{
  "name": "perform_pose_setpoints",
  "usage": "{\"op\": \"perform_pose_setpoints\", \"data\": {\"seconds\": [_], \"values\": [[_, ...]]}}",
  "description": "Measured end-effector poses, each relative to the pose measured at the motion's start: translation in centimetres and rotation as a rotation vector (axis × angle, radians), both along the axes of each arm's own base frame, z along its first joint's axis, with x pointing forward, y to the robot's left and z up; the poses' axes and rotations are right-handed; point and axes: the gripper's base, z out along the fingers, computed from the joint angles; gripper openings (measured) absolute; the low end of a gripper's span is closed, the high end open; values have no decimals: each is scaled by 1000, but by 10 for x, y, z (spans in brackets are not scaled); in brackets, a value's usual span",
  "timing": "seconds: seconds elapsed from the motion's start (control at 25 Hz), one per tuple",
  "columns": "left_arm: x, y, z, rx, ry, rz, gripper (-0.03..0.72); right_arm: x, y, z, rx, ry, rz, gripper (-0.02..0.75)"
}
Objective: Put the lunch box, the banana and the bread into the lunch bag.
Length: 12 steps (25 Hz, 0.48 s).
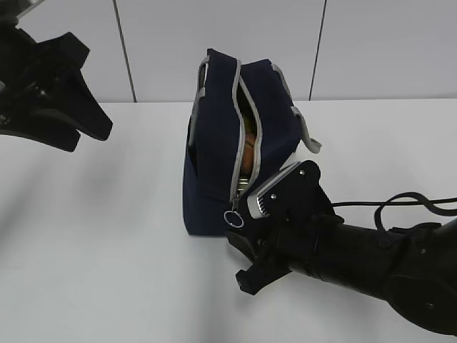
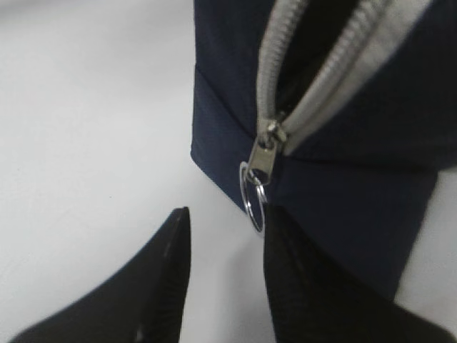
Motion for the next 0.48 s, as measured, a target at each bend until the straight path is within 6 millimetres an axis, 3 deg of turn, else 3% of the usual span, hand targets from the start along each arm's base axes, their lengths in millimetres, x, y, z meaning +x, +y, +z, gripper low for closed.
{"op": "perform_pose_setpoints", "data": {"seconds": [0.16, 0.48], "values": [[0, 0, 0, 0, 0, 0, 378, 4, 2, -2, 3, 4, -12, 229], [0, 0, 0, -6, 2, 1, 374, 14, 4, -10, 15, 26, -66, 222]]}}
